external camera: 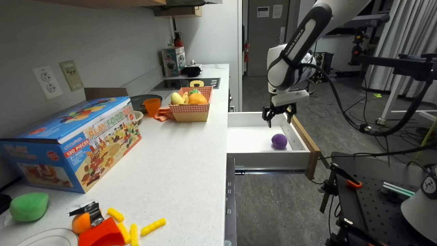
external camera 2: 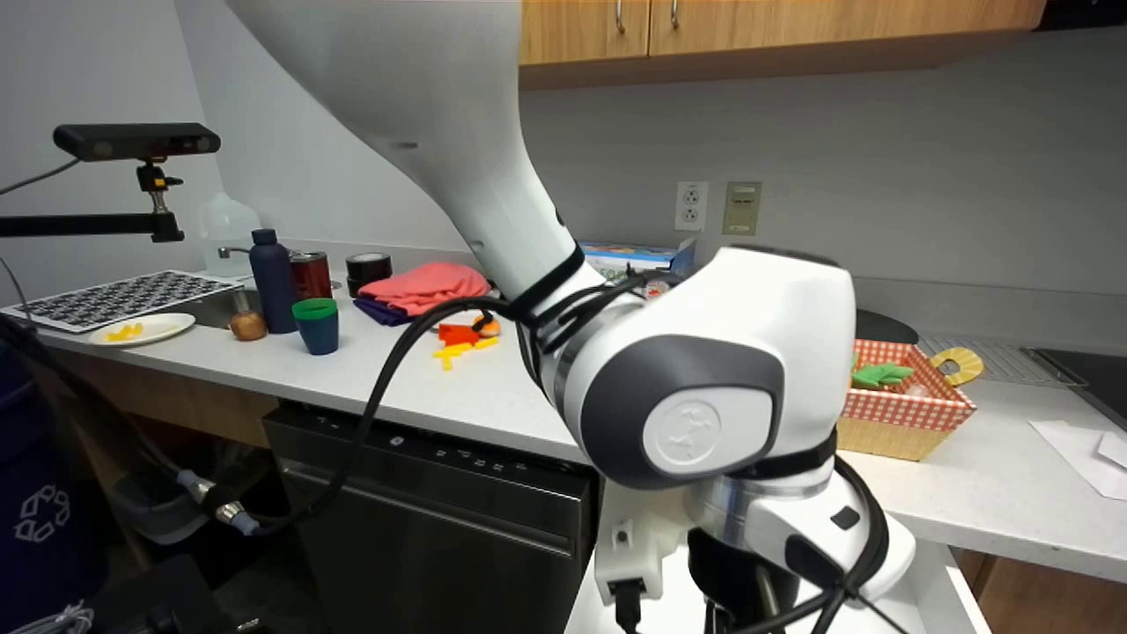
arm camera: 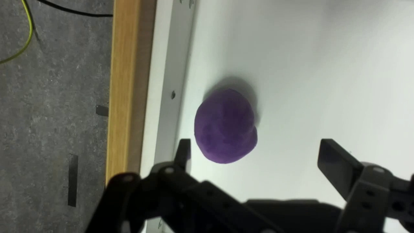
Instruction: Put the purple object in the basket, then close the drawer
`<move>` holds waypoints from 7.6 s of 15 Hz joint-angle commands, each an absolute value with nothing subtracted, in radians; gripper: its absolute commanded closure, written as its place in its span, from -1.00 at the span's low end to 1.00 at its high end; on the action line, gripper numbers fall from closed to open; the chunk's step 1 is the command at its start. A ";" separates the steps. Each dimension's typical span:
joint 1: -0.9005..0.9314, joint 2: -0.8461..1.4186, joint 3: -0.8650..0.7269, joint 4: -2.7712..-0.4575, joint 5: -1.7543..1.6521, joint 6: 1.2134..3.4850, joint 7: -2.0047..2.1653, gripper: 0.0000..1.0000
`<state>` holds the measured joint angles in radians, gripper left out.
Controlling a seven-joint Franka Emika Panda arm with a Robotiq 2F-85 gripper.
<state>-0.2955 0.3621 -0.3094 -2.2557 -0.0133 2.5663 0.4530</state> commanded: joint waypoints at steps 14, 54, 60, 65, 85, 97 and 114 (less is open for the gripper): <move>-0.331 0.681 -0.315 -2.068 0.149 2.692 0.369 0.33; -0.353 0.763 -0.053 -1.342 0.330 2.870 0.287 -0.17; -0.390 0.697 0.003 -1.341 0.341 2.837 0.246 -1.00; -0.420 0.571 0.019 -1.437 0.376 2.754 0.184 -1.00; -0.358 0.242 -0.301 -1.984 0.207 2.412 0.343 -1.00; -0.361 0.147 -0.282 -2.225 0.117 2.245 -0.108 -1.00; -0.346 0.228 -0.356 -2.289 -0.333 2.168 -0.118 -1.00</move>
<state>-0.3570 0.1778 -0.3483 -2.2828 -0.2407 2.1051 -0.1780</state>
